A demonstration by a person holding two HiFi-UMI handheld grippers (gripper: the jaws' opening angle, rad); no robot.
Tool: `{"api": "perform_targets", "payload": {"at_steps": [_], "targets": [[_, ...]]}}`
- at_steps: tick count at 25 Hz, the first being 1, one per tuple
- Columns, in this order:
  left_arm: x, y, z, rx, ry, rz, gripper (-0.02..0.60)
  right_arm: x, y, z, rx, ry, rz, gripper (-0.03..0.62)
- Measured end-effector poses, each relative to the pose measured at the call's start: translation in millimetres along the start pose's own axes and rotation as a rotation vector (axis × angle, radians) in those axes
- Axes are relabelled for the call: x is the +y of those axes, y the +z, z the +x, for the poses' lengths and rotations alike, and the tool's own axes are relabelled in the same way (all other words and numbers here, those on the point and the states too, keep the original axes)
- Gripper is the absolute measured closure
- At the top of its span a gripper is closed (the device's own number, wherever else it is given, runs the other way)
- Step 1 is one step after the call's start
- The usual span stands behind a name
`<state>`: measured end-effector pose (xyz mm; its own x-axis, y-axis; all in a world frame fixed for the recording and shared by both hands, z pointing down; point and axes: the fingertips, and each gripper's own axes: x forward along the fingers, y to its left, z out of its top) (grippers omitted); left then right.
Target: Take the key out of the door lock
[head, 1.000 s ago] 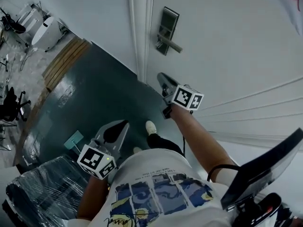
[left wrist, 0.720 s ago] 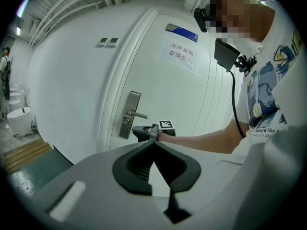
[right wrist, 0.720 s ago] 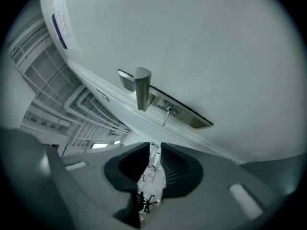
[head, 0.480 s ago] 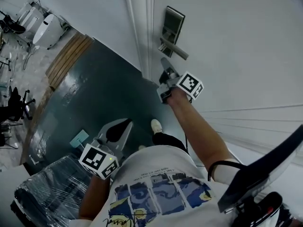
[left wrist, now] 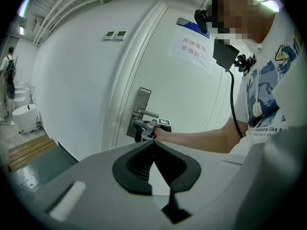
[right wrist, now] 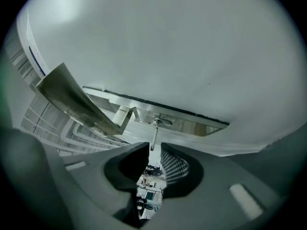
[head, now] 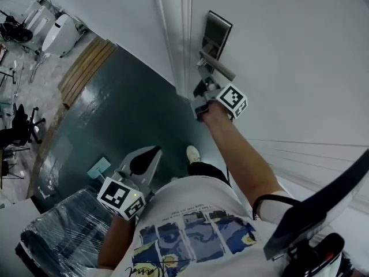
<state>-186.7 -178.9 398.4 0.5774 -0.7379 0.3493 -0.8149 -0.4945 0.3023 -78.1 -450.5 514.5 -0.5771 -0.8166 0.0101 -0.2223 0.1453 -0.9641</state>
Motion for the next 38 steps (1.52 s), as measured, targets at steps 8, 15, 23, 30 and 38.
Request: {"api": "perform_targets", "payload": {"at_steps": [8, 15, 23, 30, 38], "targets": [[11, -4, 26, 0.013, 0.013, -0.007, 0.577, -12, 17, 21, -0.058, 0.035, 0.028, 0.533], [14, -2, 30, 0.025, 0.026, -0.013, 0.577, -14, 19, 24, -0.098, 0.022, 0.047, 0.551], [16, -4, 28, 0.030, 0.027, -0.024, 0.577, -19, 19, 24, -0.151, 0.032, 0.193, 0.566], [14, -5, 24, 0.034, 0.021, -0.024, 0.577, -18, 21, 25, -0.176, 0.029, 0.236, 0.572], [12, -14, 11, 0.032, 0.028, -0.032, 0.577, -19, 21, 22, -0.203, 0.011, 0.252, 0.574]]}}
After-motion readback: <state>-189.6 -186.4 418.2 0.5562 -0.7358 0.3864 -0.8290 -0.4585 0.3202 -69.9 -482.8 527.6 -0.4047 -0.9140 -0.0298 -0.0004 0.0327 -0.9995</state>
